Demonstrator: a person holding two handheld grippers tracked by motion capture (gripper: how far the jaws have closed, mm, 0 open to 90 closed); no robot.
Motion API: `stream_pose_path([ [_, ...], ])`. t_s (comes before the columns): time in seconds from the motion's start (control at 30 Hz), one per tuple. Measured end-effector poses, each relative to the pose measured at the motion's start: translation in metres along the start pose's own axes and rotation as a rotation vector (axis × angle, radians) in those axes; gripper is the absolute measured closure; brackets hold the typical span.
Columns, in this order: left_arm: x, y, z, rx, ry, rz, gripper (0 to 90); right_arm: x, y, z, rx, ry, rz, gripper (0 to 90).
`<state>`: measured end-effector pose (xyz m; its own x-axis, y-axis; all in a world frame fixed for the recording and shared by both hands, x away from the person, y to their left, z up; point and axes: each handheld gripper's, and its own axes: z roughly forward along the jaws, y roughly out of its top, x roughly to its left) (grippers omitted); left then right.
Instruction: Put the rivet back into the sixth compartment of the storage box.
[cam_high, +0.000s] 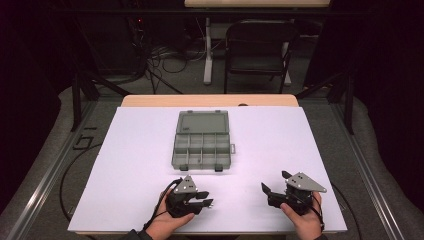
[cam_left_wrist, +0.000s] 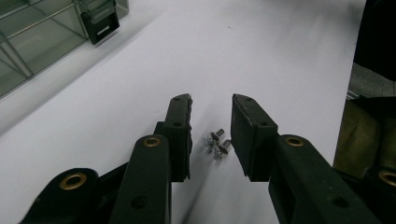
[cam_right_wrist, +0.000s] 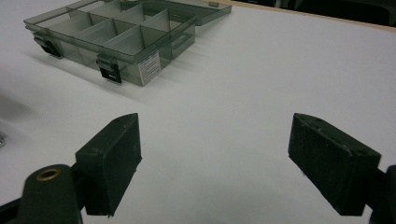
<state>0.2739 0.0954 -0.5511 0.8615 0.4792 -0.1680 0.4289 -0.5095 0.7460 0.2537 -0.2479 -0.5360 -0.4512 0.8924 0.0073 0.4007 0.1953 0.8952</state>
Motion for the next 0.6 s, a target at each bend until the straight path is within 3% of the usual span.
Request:
stream_pose_path([
  [0.6, -0.002, -0.001, 0.013, 0.052, -0.006, 0.016, 75.4, 0.000, 0.000, 0.000, 0.001, 0.002, -0.002, 16.8],
])
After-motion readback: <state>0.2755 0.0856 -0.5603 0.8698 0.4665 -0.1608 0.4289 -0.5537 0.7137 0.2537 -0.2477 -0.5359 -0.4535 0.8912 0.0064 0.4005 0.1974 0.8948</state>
